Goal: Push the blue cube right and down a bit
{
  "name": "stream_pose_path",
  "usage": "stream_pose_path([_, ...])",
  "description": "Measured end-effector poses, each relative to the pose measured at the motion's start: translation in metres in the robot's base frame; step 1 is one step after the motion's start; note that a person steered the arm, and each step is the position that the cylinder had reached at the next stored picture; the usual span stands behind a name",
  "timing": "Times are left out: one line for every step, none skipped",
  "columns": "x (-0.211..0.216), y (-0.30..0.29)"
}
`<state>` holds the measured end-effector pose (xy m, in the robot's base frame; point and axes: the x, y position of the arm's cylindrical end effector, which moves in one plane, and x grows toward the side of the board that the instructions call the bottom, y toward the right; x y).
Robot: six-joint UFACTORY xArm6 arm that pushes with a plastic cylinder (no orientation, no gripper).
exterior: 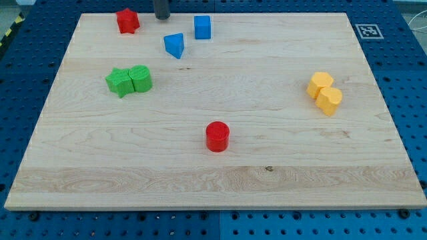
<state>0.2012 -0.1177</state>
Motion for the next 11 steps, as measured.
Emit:
stream_pose_path([0.002, 0.012])
stream_pose_path([0.01, 0.037])
stream_pose_path([0.039, 0.06])
stream_pose_path([0.07, 0.088])
stream_pose_path([0.083, 0.112])
stream_pose_path([0.083, 0.108])
stream_pose_path([0.076, 0.095])
stream_pose_path([0.057, 0.095])
stream_pose_path([0.045, 0.095])
stream_pose_path([0.042, 0.096])
stream_pose_path([0.026, 0.096])
